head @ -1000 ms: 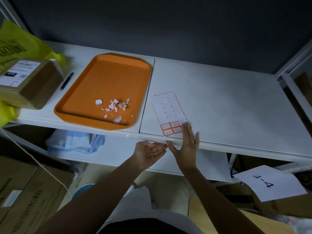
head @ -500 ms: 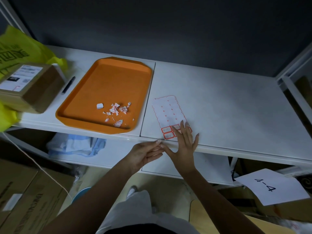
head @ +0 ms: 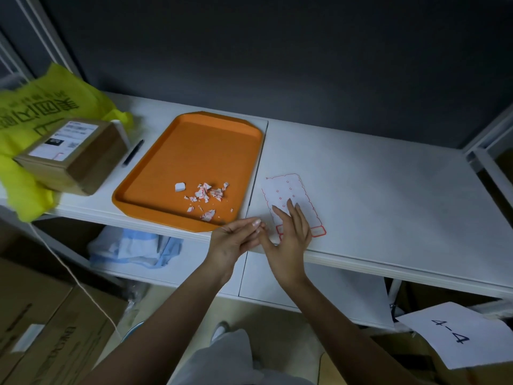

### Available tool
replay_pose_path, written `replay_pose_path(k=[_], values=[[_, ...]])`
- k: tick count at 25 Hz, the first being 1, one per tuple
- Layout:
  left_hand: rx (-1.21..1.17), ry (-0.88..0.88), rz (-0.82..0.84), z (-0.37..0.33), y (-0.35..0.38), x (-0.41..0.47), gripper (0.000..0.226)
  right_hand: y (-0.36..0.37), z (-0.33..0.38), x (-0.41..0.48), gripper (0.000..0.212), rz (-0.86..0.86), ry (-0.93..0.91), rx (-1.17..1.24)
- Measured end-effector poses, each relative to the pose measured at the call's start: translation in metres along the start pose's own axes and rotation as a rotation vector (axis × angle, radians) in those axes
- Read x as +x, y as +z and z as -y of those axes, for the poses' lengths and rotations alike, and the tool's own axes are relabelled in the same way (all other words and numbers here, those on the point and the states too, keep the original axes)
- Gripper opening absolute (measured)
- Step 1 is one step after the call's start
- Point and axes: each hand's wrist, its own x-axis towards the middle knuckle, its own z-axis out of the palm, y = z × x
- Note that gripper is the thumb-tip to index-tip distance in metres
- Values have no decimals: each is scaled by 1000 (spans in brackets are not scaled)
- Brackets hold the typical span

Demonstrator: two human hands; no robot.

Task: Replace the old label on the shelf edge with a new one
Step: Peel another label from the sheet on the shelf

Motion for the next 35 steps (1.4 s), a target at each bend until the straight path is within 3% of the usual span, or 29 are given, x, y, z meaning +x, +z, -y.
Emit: replay_pose_path(k=[4, 8, 11, 14, 18, 23, 25, 30, 32, 35], values=[[20, 115, -128, -17, -11, 6, 20, 7, 14, 7, 45, 40, -9, 64], [246, 200, -348, -49, -26, 23, 14, 6, 1, 17, 37, 11, -80, -59], [440, 270, -529, -66, -39, 32, 15, -3, -23, 30, 51, -5, 136, -241], [845, 356, -593, -76, -55, 39, 17, -21, -43, 45, 76, 5, 419, -349], [1119, 292, -630, -86, -58, 49, 51, -38, -53, 50, 80, 60, 511, -497], [1244, 322, -688, -89, -61, 54, 19, -47, -50, 59, 92, 184, 622, -380], [1266, 323, -701, -89, -60, 54, 19, -50, -52, 62, 84, 203, 648, -301], [1341, 388, -753, -78, -39, 55, 41, -59, -58, 59, 19, 171, 632, -62], [1295, 414, -722, -74, -31, 54, 34, -62, -55, 58, 22, 139, 648, 41], [1267, 498, -557, -69, -11, 51, 17, -67, -49, 56, 18, 110, 735, 376]])
